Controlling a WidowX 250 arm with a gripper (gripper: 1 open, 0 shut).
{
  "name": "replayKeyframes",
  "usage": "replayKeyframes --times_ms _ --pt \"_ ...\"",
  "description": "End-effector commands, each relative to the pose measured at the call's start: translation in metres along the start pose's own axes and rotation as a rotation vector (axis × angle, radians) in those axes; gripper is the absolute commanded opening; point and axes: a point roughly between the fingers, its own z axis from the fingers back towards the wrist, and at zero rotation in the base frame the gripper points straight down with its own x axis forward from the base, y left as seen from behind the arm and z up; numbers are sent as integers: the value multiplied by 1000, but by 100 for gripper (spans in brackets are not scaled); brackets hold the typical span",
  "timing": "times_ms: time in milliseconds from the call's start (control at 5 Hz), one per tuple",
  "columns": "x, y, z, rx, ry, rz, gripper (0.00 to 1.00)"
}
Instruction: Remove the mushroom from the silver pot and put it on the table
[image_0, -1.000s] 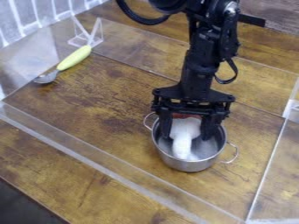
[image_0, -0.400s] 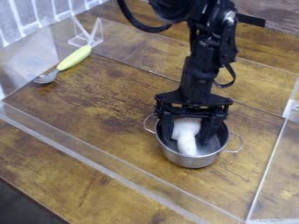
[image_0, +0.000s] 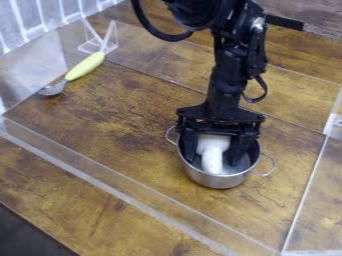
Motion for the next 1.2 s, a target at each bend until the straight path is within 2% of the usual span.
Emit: replayKeyframes --times_ms 0,200,400,800,1000 --pt "3 13 7 -15 -20 -5 0" --pt "-2 19 8 -15 -19 -28 0" --pt "-2 29 21 -20 -21 -91 0" --pt "-6 44 40 -62 -30 -67 0" --pt "-5 51 51 -88 -38 -17 0"
